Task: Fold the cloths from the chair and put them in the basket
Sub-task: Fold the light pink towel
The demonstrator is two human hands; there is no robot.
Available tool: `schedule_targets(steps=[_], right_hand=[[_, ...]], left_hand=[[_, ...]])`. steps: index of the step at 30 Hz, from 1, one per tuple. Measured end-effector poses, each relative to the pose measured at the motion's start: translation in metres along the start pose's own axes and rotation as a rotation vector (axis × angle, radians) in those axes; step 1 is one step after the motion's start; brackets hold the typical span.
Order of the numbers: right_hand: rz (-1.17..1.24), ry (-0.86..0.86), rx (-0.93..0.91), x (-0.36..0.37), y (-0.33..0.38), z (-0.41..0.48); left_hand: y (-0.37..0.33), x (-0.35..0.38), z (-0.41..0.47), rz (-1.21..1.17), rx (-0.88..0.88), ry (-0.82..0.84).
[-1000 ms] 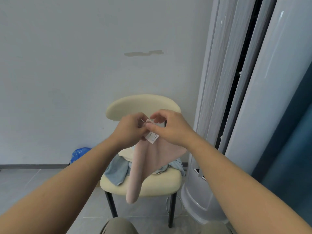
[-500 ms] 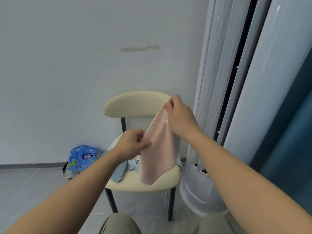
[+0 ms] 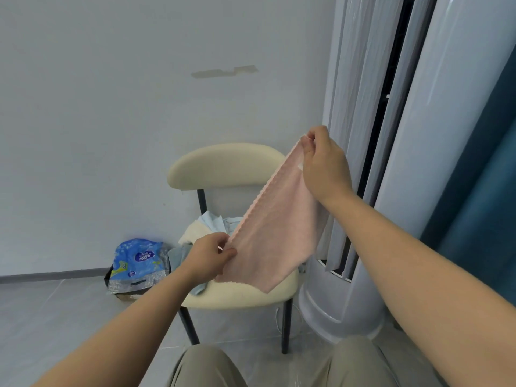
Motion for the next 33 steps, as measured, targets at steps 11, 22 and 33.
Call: schedule_targets(steps=[11,22,33], right_hand=[[0.083,-0.13,0.18,-0.013,-0.033,-0.002],[0.333,-0.166,0.394,-0.002,-0.064,-0.022],[0.582,-0.539,0.317,-0.009,-0.031,-0.042]], left_hand=[[0.02,-0.044,0.002,0.062,-0.067,-0.18],[0.016,-0.089,0.001,-0.747,0.003,-0.568],[-0.069,-0.117,-0.03,-0.376,0.217,-1.063]])
Point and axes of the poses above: each hand's wrist, its own z-axis towards the middle knuckle, its own x-axis out of the palm, y = z × x, the point moved 4 cm from there along z, towards the middle knuckle, and after that the axes turned 13 degrees about y, right-handed, at the moved point
